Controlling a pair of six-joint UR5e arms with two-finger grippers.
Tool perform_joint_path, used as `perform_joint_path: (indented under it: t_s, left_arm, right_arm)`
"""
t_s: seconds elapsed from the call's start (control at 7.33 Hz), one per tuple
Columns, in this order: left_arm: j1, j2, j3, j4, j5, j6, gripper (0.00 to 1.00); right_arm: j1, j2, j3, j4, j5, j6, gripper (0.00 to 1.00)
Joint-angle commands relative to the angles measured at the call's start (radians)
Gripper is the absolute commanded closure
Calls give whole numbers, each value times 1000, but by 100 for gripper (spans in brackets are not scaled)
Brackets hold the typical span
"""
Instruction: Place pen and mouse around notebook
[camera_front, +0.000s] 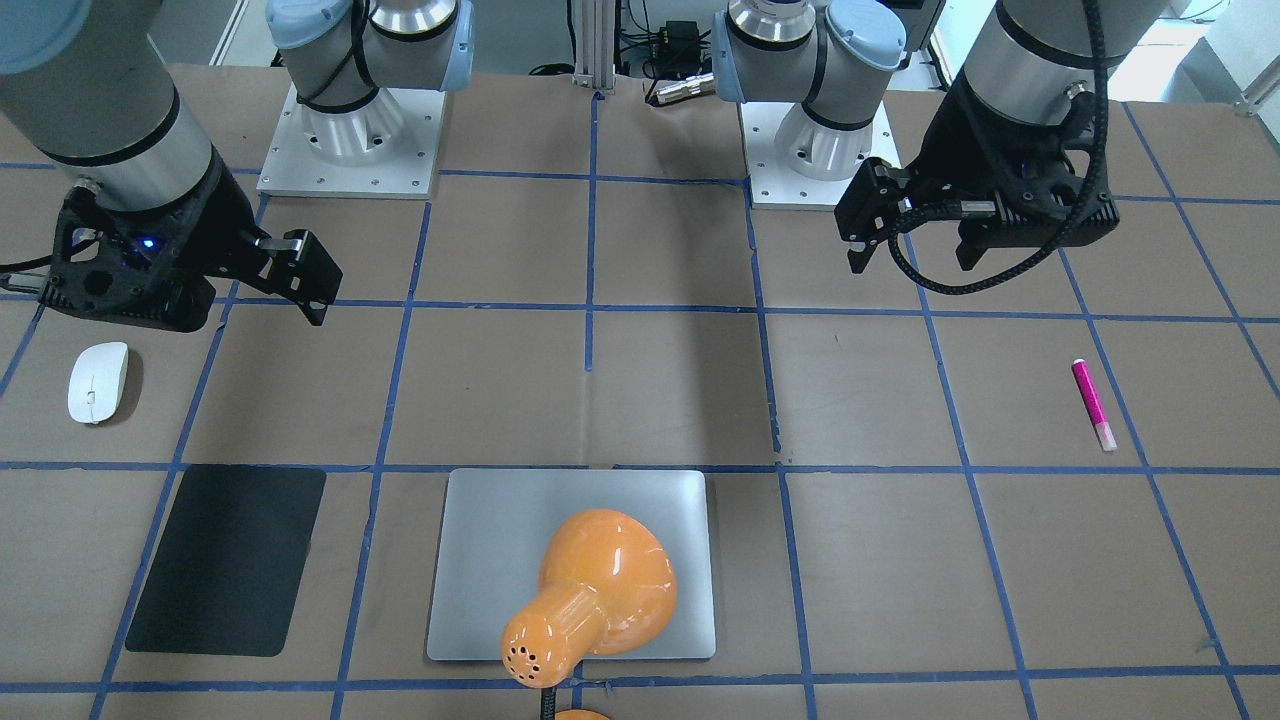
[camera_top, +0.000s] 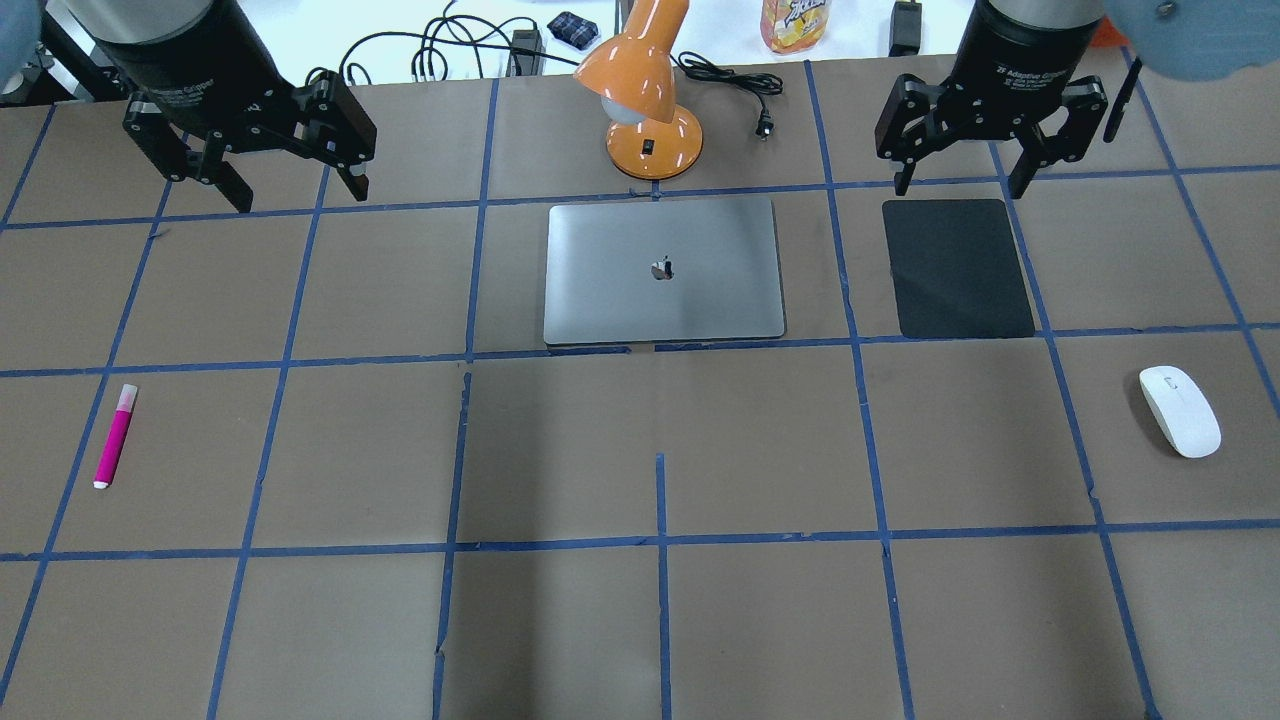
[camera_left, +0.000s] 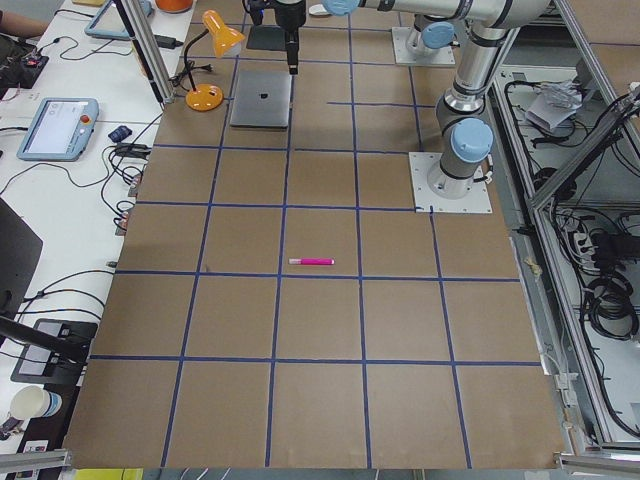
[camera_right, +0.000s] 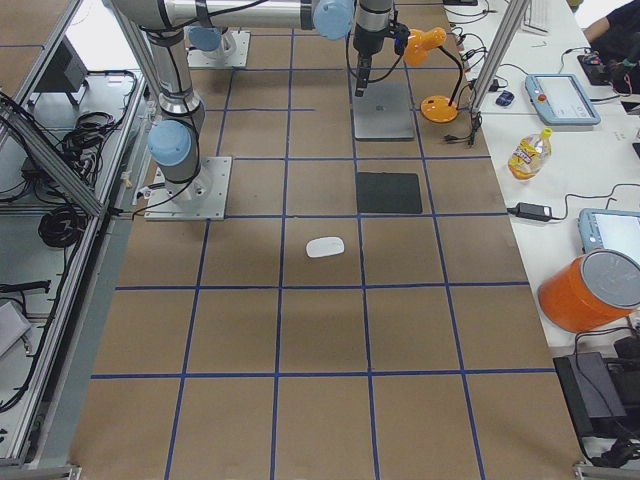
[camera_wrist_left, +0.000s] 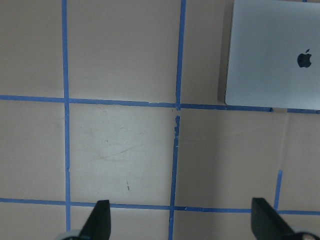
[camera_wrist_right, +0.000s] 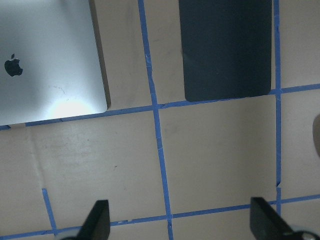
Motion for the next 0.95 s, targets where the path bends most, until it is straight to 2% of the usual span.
perform_joint_path:
  t_s: [0.0,0.41,0.55,0.82]
  left_arm:
    - [-2,-4,1,-11,1,0,0]
    - [-2,-10,0,-11,1,5,0]
    - [12,-7,-6,-2,4,11,0]
    - [96,-39,-20,0,7,20,0]
  right_arm:
    - [0,2,-2,0,1,0,0]
    - [-29,8,-15,-5,-17,-15,0]
    - [-108,6,-17,9,-16,-43,0]
    - [-303,6,5,9,-13,-340,0]
